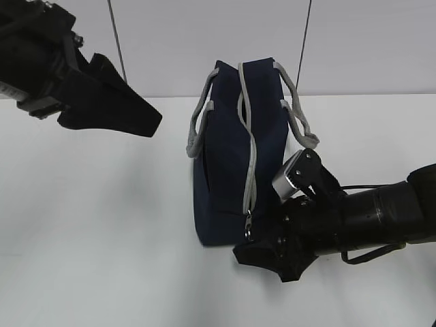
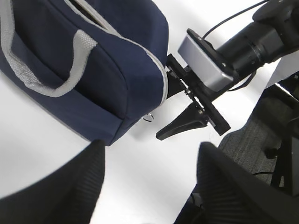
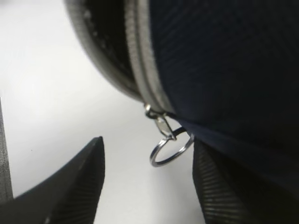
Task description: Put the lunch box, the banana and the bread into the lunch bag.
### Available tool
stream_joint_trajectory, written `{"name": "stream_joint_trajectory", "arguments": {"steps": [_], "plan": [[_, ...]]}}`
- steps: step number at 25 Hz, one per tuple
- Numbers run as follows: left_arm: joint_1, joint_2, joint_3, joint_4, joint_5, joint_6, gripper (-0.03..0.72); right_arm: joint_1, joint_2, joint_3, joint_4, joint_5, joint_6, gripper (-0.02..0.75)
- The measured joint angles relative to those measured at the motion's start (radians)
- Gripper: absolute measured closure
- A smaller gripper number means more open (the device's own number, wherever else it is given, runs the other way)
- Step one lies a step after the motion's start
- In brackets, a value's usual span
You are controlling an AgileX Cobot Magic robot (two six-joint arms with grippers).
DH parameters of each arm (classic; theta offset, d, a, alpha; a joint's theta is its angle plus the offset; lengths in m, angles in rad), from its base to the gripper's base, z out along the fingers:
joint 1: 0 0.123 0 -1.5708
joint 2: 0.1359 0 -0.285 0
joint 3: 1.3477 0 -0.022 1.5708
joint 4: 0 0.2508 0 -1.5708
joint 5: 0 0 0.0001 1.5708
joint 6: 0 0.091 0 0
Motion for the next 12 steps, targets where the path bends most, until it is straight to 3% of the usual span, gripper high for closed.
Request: {"name": "stream_joint_trajectory", "arguments": {"steps": [5,12], "plan": [[0.0,0.0,0.0,0.0,0.001,0.0,0.254,0.0,0.0,0.0,0.0,0.007,-0.008,0.298],[0.0,0.0,0.0,0.0,0.001,0.0,0.254,0.0,0.0,-0.012,0.0,0.008,-0.013,0.397]]}}
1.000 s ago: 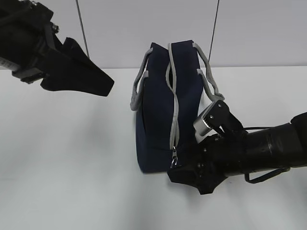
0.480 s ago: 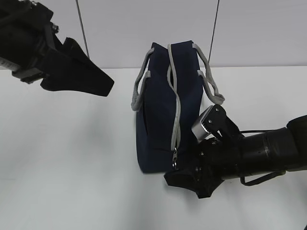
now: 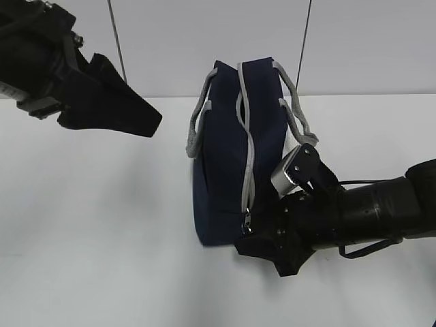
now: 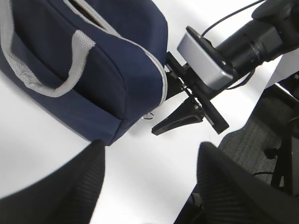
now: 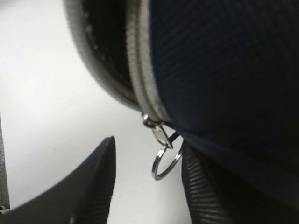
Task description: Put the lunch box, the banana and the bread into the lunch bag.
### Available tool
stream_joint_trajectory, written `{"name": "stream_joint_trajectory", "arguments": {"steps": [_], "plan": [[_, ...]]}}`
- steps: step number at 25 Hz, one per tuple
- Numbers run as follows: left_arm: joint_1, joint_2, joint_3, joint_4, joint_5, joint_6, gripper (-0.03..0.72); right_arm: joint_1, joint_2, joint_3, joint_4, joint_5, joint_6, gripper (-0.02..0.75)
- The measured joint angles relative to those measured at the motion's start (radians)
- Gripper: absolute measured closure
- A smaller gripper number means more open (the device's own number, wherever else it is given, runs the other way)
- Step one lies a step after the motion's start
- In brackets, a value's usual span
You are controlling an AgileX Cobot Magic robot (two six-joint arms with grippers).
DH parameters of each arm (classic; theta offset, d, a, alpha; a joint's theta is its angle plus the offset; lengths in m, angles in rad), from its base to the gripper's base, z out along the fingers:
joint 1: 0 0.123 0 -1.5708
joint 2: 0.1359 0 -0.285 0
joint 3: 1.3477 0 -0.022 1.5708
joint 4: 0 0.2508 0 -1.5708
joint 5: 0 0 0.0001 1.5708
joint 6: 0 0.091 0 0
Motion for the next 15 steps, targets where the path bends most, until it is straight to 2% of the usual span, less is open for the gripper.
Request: {"name": "stream_joint_trajectory", "arguments": {"steps": [5,15], "plan": [[0.0,0.0,0.0,0.0,0.0,0.0,0.254,0.0,0.0,-0.017,0.0,-0.03,0.0,0.435],[0.0,0.0,0.0,0.0,0.0,0.0,0.254,0.0,0.001,-0.017,0.0,-0.087,0.0,0.581]]}}
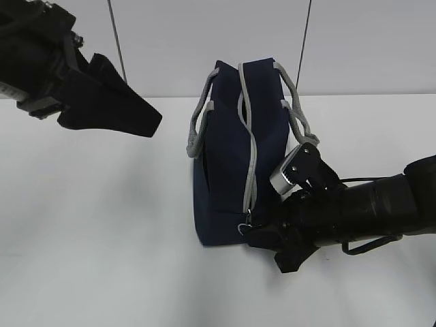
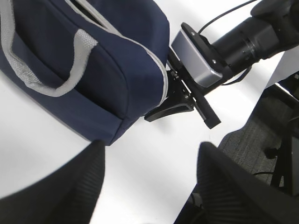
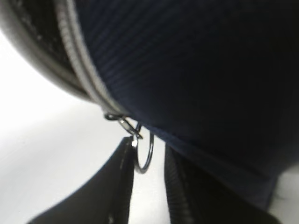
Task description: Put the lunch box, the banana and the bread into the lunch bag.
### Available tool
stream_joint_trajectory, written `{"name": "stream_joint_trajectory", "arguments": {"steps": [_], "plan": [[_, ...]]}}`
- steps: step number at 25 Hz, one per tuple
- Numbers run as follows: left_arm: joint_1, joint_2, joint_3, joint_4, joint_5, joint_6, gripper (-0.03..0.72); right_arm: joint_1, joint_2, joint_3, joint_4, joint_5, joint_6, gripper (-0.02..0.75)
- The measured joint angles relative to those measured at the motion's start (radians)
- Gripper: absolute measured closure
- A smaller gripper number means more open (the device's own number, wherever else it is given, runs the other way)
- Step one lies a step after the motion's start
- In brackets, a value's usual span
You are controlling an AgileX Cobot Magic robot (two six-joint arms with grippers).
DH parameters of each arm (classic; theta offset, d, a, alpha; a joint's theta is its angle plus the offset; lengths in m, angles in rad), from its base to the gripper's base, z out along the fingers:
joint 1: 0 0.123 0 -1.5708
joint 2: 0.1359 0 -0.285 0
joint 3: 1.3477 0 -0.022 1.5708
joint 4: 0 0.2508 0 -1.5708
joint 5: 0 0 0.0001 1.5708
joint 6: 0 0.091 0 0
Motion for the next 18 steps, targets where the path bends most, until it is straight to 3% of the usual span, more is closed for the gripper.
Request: {"name": "stream_joint_trajectory", "arguments": {"steps": [10,18], "plan": [[0.0,0.0,0.0,0.001,0.0,0.0,0.254,0.0,0.0,0.0,-0.009,-0.015,0.004,0.697],[0.0,0.0,0.0,0.001,0.0,0.0,0.254,0.0,-0.029,-0.001,-0.149,-0.018,0.122,0.754]]}}
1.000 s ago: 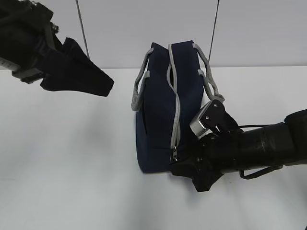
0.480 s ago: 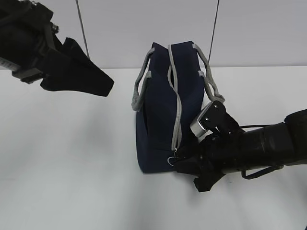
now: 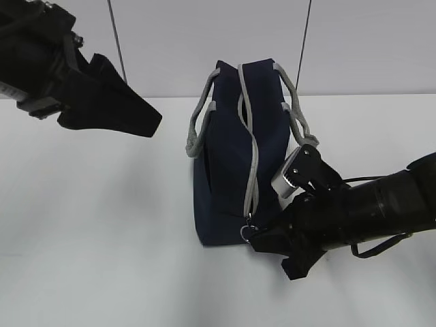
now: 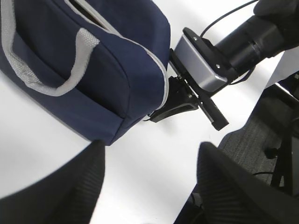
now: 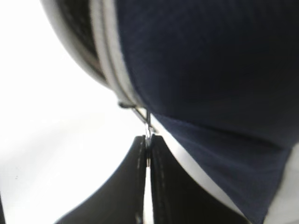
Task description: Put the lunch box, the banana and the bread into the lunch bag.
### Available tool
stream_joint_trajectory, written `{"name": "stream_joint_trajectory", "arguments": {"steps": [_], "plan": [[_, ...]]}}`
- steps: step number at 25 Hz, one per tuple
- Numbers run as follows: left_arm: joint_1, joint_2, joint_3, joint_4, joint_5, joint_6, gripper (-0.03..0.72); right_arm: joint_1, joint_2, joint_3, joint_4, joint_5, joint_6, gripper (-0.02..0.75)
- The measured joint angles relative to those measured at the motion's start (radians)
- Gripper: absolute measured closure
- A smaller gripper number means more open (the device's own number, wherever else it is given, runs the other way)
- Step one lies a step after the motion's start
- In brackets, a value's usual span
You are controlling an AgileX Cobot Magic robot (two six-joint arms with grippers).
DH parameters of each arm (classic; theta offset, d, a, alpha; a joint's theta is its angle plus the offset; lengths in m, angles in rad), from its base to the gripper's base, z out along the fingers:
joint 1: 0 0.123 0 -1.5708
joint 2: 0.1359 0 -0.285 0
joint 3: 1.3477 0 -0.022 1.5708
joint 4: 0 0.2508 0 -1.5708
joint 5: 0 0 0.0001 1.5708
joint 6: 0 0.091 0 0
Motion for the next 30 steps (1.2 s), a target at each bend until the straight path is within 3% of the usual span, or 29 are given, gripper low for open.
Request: {"name": "stream_joint_trajectory", "arguments": {"steps": [22,30], "plan": [[0.0,0.0,0.0,-0.003,0.0,0.0,0.254,0.0,-0.17,0.0,-0.402,-0.012,0.533,0.754],[0.0,0.0,0.0,-0.003,0.0,0.0,0.254,0.0,-0.17,0.0,-0.447,-0.028,0.605,0.754]]}}
